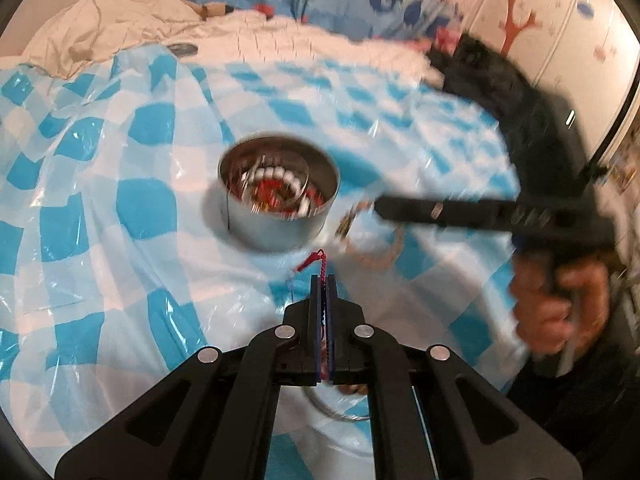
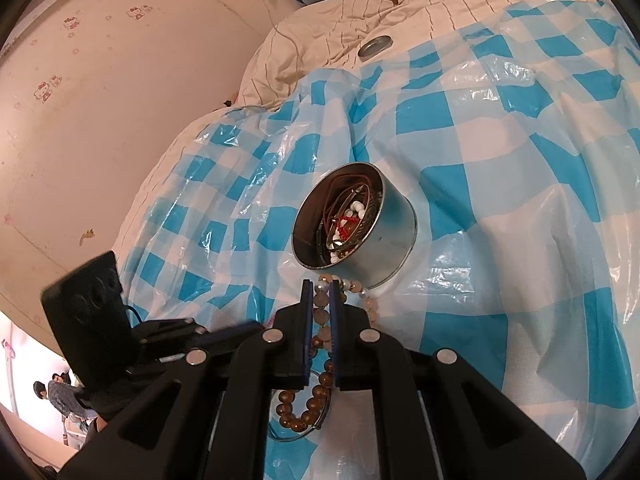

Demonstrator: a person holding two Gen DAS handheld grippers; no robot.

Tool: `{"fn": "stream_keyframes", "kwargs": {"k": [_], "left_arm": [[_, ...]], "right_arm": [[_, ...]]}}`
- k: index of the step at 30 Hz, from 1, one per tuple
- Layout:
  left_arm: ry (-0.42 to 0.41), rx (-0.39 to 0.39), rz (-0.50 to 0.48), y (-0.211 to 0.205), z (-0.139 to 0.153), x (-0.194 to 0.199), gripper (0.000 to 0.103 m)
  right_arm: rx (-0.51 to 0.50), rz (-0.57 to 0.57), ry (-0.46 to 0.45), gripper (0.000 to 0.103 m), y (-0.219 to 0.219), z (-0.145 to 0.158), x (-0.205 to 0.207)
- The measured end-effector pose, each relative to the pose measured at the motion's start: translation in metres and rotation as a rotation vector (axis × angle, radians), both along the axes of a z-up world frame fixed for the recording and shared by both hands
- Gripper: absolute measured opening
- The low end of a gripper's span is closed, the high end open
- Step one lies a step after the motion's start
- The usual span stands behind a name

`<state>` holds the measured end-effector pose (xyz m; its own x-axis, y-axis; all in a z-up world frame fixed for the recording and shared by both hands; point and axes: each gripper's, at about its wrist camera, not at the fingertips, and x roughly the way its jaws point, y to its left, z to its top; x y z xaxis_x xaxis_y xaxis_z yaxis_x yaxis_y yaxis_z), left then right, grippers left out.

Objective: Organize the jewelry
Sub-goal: 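Lift the brown bracelet with the right tool while the left tool grasps a red string, then carry the brown bracelet and red string toward the tin with both tools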

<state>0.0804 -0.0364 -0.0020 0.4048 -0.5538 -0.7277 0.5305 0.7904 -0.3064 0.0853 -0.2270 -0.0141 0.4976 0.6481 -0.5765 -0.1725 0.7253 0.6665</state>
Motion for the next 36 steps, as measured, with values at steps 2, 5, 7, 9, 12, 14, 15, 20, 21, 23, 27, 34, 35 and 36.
{"fn": "stream_keyframes", "kwargs": {"k": [2,5,7,9,12,14,15,20,21,23,27,34,35,36], "left_arm": [[-0.005,-0.057,0.007,0.004,0.008,0.001,0.001],[-0.008,-0.113,0.019,0.009,0.015,0.001,0.001],[-0.007,-0.126,0.026,0.008,0.016,0.002,0.001],[-0.004,-0.125,0.034,0.007,0.015,0.004,0.001],[0.004,-0.11,0.041,0.006,0.013,0.004,0.001],[0.001,-0.093,0.042,0.004,0.012,0.003,0.001],[0.0,-0.087,0.043,0.003,0.011,0.003,0.001],[-0.032,0.001,0.069,-0.002,0.008,0.004,0.001],[-0.041,0.019,0.071,-0.003,0.008,0.004,0.001],[-0.054,0.042,0.074,-0.005,0.008,0.003,0.001],[-0.076,0.075,0.083,-0.006,0.009,0.002,0.001],[-0.106,0.131,0.092,-0.009,0.009,0.0,0.001],[-0.108,0.135,0.092,-0.009,0.008,0.0,0.001],[-0.11,0.14,0.092,-0.01,0.008,0.0,0.001]], "right_arm": [[0.0,-0.001,0.0,0.008,0.0,0.0,0.0],[0.002,-0.002,0.0,0.008,-0.001,0.0,0.0],[0.0,-0.002,-0.001,0.008,-0.001,0.0,0.0],[0.0,-0.002,-0.003,0.008,-0.001,0.0,0.0],[0.0,-0.002,-0.001,0.008,-0.001,0.001,0.0],[-0.002,0.0,-0.003,0.008,-0.001,0.001,0.0],[-0.002,0.001,-0.003,0.008,-0.001,0.002,0.0],[-0.006,0.004,0.0,0.008,0.001,0.001,0.0],[-0.006,0.004,0.001,0.008,0.001,0.0,0.0],[-0.008,0.006,0.001,0.008,0.002,0.0,-0.001],[-0.012,0.011,0.004,0.008,0.004,-0.001,-0.001],[-0.017,0.021,0.006,0.008,0.007,-0.002,-0.002],[-0.017,0.02,0.006,0.008,0.007,-0.002,-0.002],[-0.017,0.02,0.006,0.008,0.008,-0.002,-0.002]]}}
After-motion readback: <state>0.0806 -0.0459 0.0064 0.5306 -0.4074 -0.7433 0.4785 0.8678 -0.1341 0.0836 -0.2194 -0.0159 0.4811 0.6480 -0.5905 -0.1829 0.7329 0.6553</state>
